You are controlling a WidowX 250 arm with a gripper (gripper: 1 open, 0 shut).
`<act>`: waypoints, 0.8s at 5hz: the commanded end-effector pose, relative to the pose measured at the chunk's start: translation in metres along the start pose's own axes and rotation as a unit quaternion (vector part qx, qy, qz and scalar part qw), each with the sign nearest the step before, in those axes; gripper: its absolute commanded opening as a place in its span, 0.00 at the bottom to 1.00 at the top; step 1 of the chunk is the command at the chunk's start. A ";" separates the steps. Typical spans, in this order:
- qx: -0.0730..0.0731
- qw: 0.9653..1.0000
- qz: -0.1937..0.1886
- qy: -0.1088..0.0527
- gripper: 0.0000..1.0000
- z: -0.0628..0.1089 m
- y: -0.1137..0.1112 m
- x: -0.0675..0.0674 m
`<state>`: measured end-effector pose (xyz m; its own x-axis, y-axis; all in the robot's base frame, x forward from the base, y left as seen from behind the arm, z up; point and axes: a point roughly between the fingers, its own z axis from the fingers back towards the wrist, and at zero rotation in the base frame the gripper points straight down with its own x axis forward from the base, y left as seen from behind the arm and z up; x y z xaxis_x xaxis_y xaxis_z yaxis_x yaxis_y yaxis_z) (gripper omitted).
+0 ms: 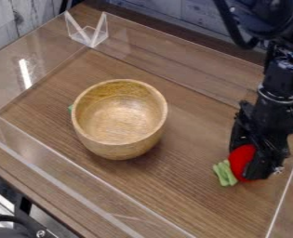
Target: Move the red object to the left side of the table
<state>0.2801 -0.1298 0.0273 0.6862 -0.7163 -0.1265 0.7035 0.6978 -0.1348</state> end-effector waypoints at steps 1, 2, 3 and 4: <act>0.013 1.000 -0.011 -0.016 1.00 0.015 -0.004 0.009; 0.010 1.000 0.010 -0.016 1.00 0.015 0.008 -0.001; 0.008 0.999 0.031 -0.015 1.00 0.016 0.021 -0.011; 0.009 0.999 0.029 -0.012 1.00 0.010 0.023 -0.015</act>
<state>0.2812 -0.1045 0.0217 0.7230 -0.6730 -0.1557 0.6601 0.7396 -0.1316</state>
